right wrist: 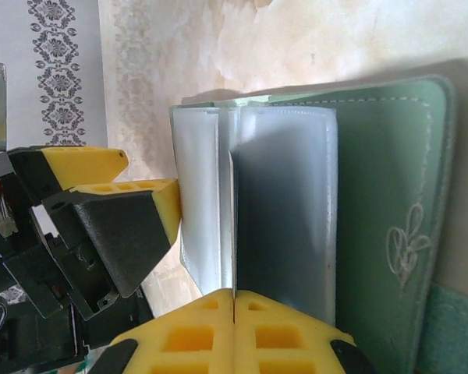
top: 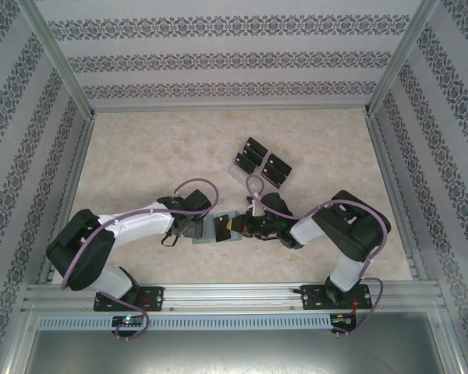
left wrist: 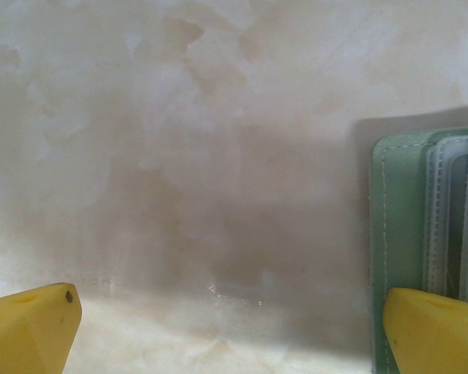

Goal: Put the credit cards into the card holder
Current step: Insert the credit card into the card slot.

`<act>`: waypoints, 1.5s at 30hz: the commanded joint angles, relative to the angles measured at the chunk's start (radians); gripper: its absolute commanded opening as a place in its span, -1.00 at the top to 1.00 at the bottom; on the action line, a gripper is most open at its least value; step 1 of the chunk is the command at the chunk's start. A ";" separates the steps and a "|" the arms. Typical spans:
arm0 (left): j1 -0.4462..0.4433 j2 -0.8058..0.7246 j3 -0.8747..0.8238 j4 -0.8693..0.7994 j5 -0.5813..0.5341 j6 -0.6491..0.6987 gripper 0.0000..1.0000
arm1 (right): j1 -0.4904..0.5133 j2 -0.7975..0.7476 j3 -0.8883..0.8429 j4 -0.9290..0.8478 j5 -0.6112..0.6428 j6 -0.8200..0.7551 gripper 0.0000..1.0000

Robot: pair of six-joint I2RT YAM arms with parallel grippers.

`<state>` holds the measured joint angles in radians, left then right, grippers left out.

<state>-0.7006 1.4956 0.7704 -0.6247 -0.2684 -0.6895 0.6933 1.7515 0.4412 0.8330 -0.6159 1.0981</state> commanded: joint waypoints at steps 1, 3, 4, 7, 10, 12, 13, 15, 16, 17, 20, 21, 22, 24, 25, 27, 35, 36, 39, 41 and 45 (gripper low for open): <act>-0.008 0.009 -0.012 -0.059 -0.035 -0.015 -1.00 | 0.017 0.016 0.017 0.044 -0.004 0.006 1.00; -0.008 0.009 -0.013 -0.058 -0.035 -0.016 -1.00 | 0.016 0.015 0.018 0.043 0.001 0.006 1.00; -0.007 0.009 -0.015 -0.058 -0.035 -0.015 -1.00 | 0.014 0.016 0.019 0.041 0.005 0.006 1.00; -0.007 0.008 -0.017 -0.053 -0.032 -0.016 -1.00 | 0.014 0.021 0.027 0.043 0.012 0.008 1.00; -0.007 0.009 -0.017 -0.052 -0.030 -0.017 -1.00 | 0.012 0.022 0.035 0.047 0.014 0.013 1.00; -0.007 0.008 -0.020 -0.050 -0.029 -0.016 -1.00 | 0.012 0.022 0.040 0.046 0.015 0.014 1.00; -0.007 0.009 -0.020 -0.050 -0.028 -0.017 -1.00 | 0.012 0.022 0.041 0.046 0.015 0.015 1.00; -0.008 0.009 -0.021 -0.050 -0.028 -0.017 -1.00 | 0.008 0.020 0.041 0.046 0.016 0.016 1.00; -0.008 0.009 -0.021 -0.050 -0.028 -0.017 -1.00 | 0.007 0.016 0.039 0.046 0.018 0.017 1.00; -0.007 0.008 -0.020 -0.050 -0.028 -0.016 -1.00 | 0.004 0.013 0.037 0.046 0.022 0.017 1.00; -0.008 0.004 -0.022 -0.049 -0.026 -0.016 -1.00 | 0.002 0.012 0.037 0.040 0.023 0.013 1.00; -0.007 0.005 -0.024 -0.047 -0.026 -0.016 -1.00 | 0.002 0.016 0.040 0.041 0.022 0.015 1.00; -0.008 0.003 -0.024 -0.047 -0.027 -0.017 -1.00 | 0.002 0.022 0.042 0.044 0.021 0.014 1.00; -0.008 0.004 -0.026 -0.047 -0.027 -0.017 -1.00 | 0.003 0.033 0.046 0.048 0.019 0.015 1.00; -0.007 0.005 -0.027 -0.046 -0.028 -0.018 -1.00 | 0.002 0.039 0.049 0.050 0.019 0.015 1.00; -0.008 0.006 -0.028 -0.044 -0.026 -0.020 -1.00 | 0.002 0.050 0.050 0.058 0.021 0.014 1.00; -0.007 0.010 -0.023 -0.044 -0.025 -0.018 -1.00 | -0.024 0.081 0.040 0.095 0.027 0.020 1.00; -0.007 0.012 -0.023 -0.046 -0.025 -0.019 -1.00 | -0.028 0.082 0.036 0.098 0.026 0.020 1.00; -0.007 0.014 -0.023 -0.046 -0.025 -0.017 -1.00 | -0.037 0.077 0.030 0.100 0.024 0.019 1.00; -0.007 0.014 -0.023 -0.046 -0.025 -0.018 -1.00 | -0.038 0.075 0.029 0.094 0.023 0.015 1.00; -0.007 0.014 -0.023 -0.046 -0.026 -0.017 -1.00 | -0.035 0.079 0.034 0.087 0.021 0.010 1.00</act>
<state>-0.7006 1.4956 0.7677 -0.6243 -0.2707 -0.6968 0.6609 1.8153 0.4759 0.8967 -0.6067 1.1202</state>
